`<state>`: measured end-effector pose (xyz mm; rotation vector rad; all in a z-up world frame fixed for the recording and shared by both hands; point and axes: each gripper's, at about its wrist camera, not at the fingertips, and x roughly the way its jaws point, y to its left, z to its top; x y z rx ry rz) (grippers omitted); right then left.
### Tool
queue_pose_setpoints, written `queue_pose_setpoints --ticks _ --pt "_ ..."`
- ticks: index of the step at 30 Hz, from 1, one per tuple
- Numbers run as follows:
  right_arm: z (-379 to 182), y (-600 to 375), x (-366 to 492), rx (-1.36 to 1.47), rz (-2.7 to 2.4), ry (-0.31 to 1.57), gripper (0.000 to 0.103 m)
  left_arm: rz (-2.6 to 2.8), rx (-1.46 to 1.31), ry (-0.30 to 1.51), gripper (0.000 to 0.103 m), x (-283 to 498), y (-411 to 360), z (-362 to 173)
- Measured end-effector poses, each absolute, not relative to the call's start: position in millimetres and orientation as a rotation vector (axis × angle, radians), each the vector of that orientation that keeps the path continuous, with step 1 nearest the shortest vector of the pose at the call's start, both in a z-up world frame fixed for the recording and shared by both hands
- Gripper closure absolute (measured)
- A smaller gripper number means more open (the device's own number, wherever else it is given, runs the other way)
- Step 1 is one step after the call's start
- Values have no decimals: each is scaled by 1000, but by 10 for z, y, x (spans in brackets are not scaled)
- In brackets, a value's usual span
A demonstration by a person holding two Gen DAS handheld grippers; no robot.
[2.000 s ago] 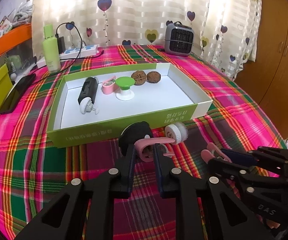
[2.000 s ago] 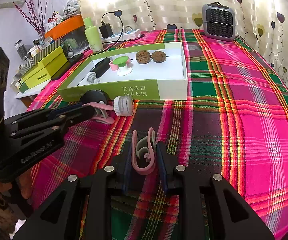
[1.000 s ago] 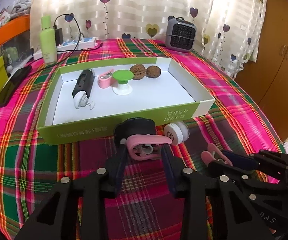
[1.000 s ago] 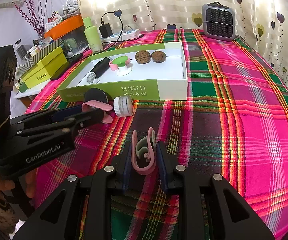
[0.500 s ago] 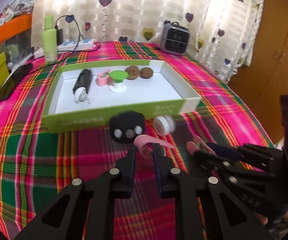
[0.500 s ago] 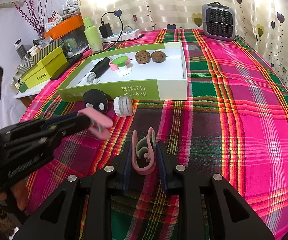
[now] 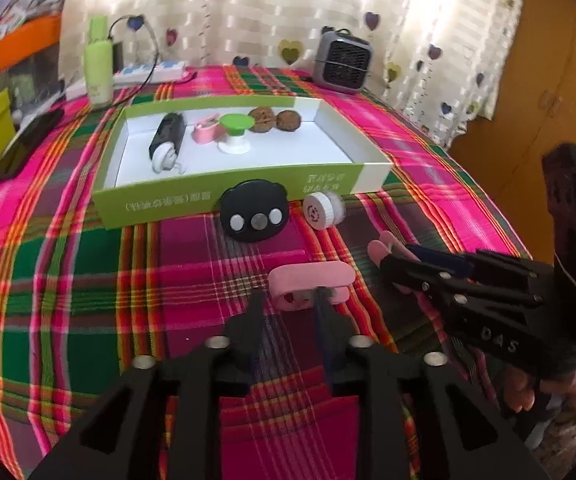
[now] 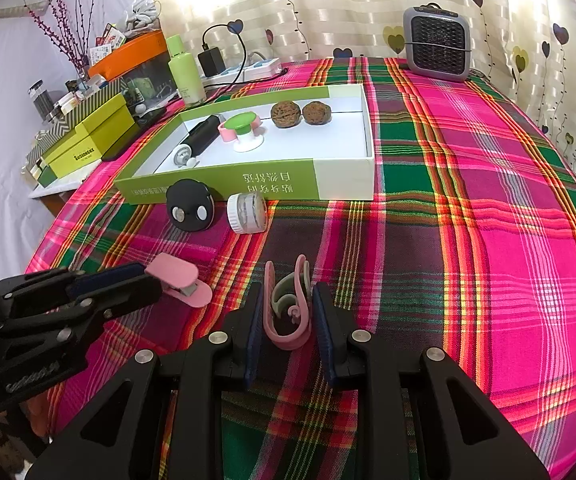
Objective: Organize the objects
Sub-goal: 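Lift the second pink clip with the left gripper while the right gripper holds its clip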
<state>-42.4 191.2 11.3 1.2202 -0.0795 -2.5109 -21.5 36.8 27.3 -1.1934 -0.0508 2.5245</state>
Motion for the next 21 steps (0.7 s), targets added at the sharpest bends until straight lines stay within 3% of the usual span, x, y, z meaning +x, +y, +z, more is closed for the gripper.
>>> queue_pose_setpoints --ticks 1,3,5,21 --pt "113 1913 -425 1220 -2511 -79 78 2525 -1183 -36 63 -204 367 282" --pt "112 1914 -425 1220 -2511 -80 78 2524 -1168 -18 63 -205 355 297" --pt "113 1913 -425 1220 -2510 -81 78 2532 -1153 -18 53 -216 342 319" --pt "109 1916 -428 1221 -2511 -86 78 2558 -1172 -134 53 -479 251 276"
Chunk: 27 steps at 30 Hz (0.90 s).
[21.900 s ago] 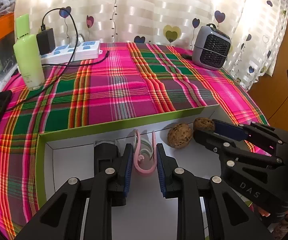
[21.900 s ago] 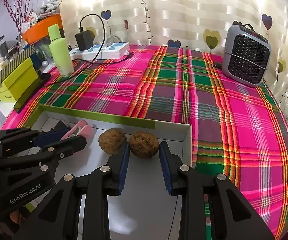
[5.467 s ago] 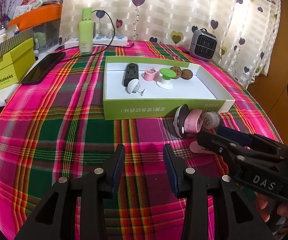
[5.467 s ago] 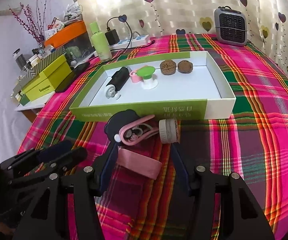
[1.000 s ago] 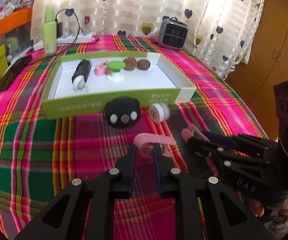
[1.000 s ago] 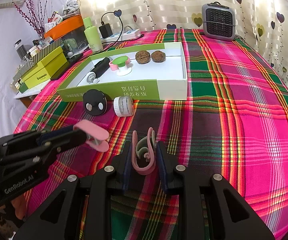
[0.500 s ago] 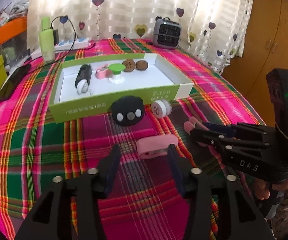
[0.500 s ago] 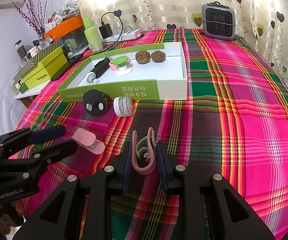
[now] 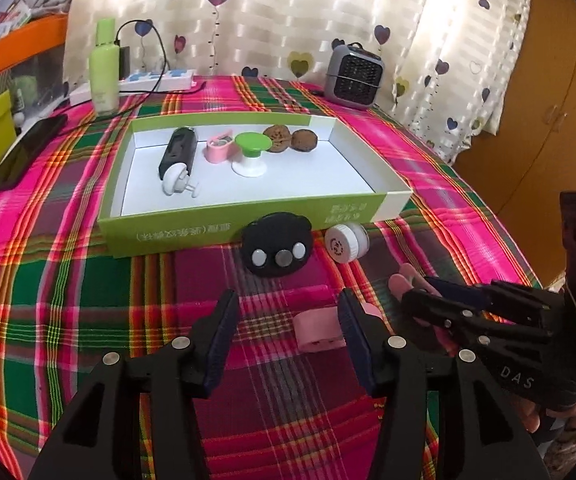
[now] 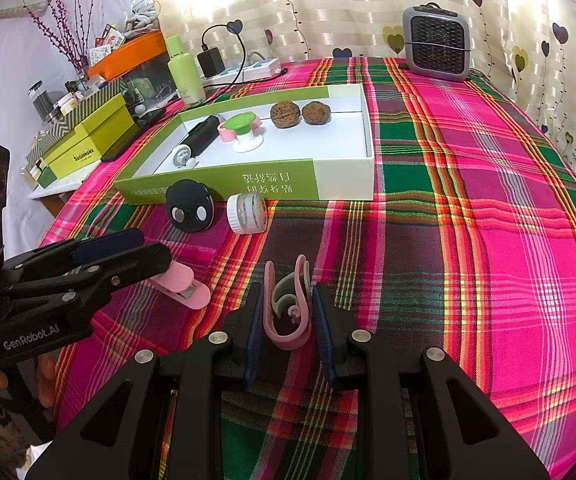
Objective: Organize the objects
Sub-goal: 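Lift the second pink clip with the left gripper while the right gripper holds its clip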
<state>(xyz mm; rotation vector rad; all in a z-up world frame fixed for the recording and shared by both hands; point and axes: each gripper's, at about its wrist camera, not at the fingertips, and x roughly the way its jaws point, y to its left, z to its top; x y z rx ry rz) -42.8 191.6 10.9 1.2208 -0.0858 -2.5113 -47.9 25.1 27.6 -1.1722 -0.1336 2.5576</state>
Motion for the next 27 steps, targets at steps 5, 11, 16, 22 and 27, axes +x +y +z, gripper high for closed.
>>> queue_pose_setpoints --ticks 5,11,16,22,27 --pt "109 1917 -430 1221 -2512 -85 78 2546 -1190 -157 52 -530 236 244" --pt "106 1912 -430 1221 -2513 -82 78 2529 -1164 -133 53 -410 251 262" --pt "106 1917 -432 1221 -2514 -79 78 2519 -1163 -117 53 -321 230 252" --pt "104 1918 -432 1222 -2516 -78 78 2501 -1161 -81 53 -219 260 233" --pt "104 1909 -433 1222 -2518 -74 78 2499 -1192 -66 53 -205 261 179"
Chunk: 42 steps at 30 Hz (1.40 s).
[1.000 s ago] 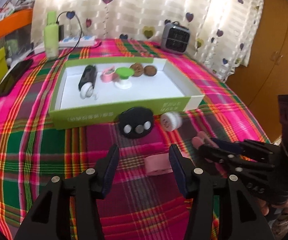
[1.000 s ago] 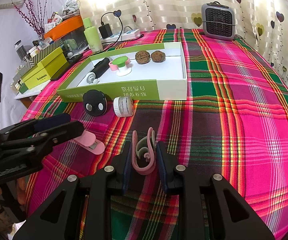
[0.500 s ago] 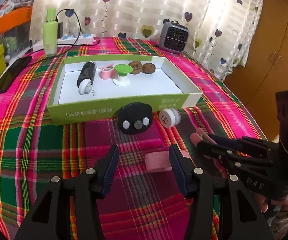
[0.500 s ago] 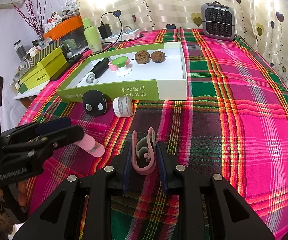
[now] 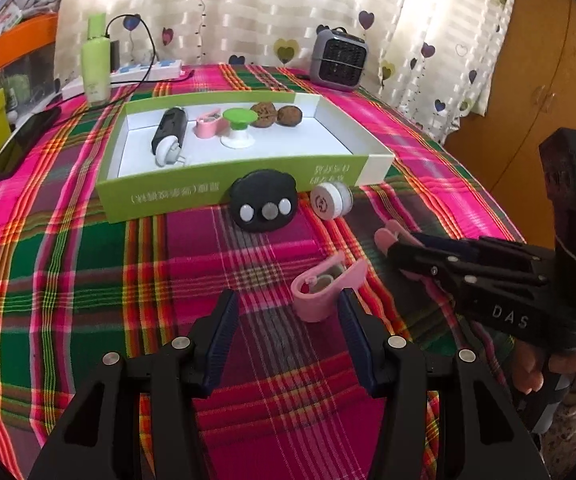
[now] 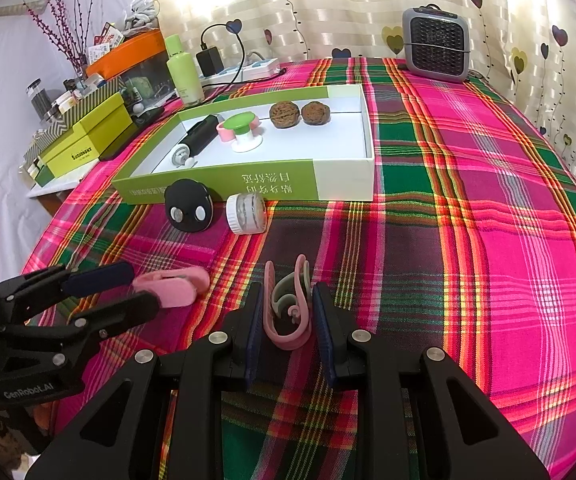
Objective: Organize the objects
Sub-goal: 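Lift the second pink clip with the left gripper while the right gripper holds its clip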
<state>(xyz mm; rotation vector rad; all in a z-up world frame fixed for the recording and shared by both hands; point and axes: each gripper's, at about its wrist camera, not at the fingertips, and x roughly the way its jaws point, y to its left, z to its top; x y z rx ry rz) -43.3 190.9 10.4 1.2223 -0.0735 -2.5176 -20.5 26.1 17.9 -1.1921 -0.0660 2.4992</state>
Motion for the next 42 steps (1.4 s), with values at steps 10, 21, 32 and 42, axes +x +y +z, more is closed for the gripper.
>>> queue_pose_setpoints --ticks 10,21,32,42 --pt "107 1909 -437 1223 -2518 -74 78 2455 -1170 -20 53 -225 305 185" --pt "110 1908 -438 1224 -2518 -73 78 2438 -1170 129 52 -350 515 184" --pt "116 1869 -440 1229 -2533 -31 78 2499 -1189 155 70 -391 525 181" --pt "119 1844 -428 1231 -2539 -11 77 2526 -1199 138 77 -401 500 176"
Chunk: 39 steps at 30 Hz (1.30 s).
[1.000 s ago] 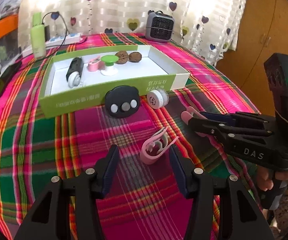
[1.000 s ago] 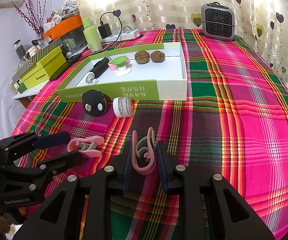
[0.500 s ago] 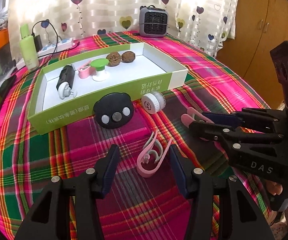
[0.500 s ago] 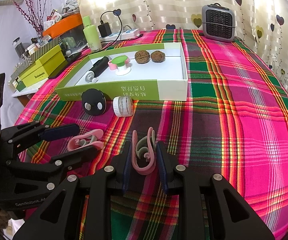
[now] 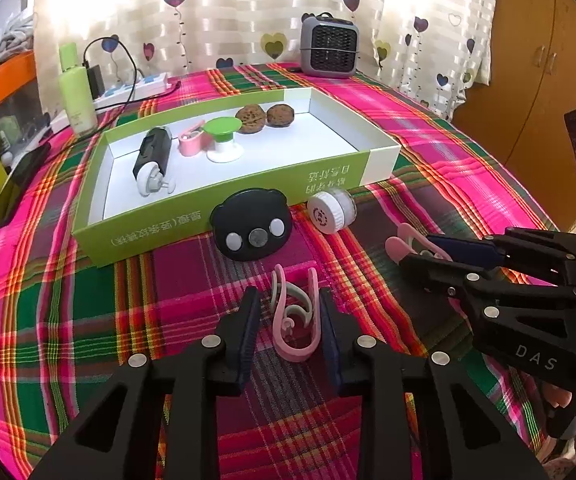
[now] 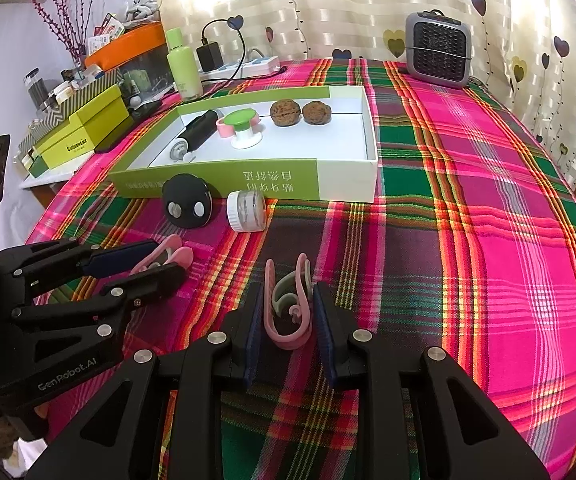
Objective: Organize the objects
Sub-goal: 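Lift the second pink clip with the left gripper while the right gripper holds its clip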
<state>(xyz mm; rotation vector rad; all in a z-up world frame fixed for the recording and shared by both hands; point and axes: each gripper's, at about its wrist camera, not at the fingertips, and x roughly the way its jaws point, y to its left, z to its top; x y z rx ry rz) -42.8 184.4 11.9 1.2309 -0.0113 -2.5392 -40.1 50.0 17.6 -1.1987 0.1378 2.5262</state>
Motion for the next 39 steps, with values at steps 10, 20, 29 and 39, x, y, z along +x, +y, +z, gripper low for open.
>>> queue_pose_setpoints --ticks 10,20,29,39 --pt "121 1757 -402 1231 -2545 58 70 2552 -1212 85 81 -448 484 176" --pt "118 1695 -402 1238 -2569 135 70 2570 -1219 75 81 -460 497 177" --pt "117 1689 -395 1240 -2592 150 79 2576 -1223 41 81 -464 492 179" --pt "135 1701 -437 1227 -2573 88 79 2587 -1213 26 81 -498 495 212"
